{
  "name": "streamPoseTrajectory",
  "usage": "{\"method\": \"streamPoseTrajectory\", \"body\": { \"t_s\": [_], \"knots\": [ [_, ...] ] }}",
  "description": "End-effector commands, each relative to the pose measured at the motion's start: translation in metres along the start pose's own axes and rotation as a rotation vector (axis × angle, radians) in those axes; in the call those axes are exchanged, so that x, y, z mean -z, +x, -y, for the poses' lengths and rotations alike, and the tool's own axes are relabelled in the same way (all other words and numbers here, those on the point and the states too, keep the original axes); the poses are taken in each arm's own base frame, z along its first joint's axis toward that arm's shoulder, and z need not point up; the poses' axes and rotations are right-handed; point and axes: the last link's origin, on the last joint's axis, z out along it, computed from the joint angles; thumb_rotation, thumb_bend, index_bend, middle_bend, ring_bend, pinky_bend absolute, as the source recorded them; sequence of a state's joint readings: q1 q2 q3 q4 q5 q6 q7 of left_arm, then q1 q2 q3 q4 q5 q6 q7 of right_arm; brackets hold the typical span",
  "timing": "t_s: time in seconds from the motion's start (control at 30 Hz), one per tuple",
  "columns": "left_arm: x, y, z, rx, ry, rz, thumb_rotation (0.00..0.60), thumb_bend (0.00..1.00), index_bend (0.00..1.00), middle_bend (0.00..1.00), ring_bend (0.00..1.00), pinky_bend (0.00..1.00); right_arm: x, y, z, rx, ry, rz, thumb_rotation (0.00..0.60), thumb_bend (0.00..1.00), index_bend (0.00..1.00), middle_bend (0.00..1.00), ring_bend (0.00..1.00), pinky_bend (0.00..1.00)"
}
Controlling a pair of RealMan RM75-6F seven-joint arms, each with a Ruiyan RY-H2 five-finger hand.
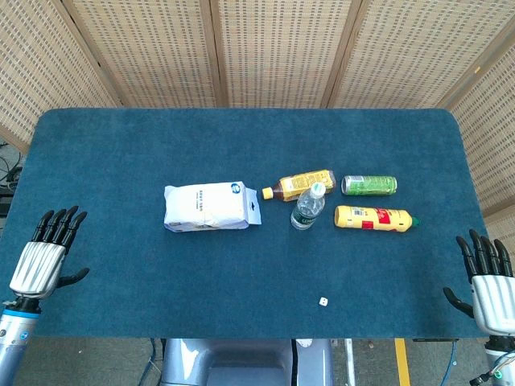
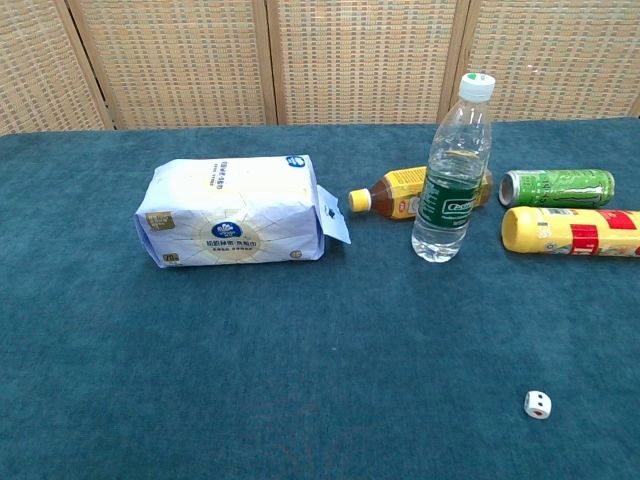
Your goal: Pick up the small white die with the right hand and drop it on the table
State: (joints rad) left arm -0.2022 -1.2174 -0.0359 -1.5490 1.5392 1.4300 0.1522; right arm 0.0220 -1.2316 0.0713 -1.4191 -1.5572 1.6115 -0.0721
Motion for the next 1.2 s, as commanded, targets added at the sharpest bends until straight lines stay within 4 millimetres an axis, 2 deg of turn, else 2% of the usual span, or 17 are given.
{"method": "streamPoseTrajectory", "body": {
  "t_s": [0.03, 1.2],
  "knots": [
    [-0.0001, 0.0001, 0.0, 0.0, 0.0, 0.0, 0.6, 0.03, 0.0, 0.0, 0.0, 0.0, 0.0004, -0.0002, -0.0001, 0.002, -0.001, 0.002, 0.6, 0.21, 0.0, 0.0, 0.0, 0.0],
    [0.0014, 0.0017, -0.0003, 0.001, 0.001, -0.008, 0.6, 0.03, 0.0, 0.0, 0.0, 0.0, 0.0017, -0.0008, 0.0034, 0.006, 0.015, 0.014, 0.6, 0.21, 0.0, 0.0, 0.0, 0.0]
  ]
}}
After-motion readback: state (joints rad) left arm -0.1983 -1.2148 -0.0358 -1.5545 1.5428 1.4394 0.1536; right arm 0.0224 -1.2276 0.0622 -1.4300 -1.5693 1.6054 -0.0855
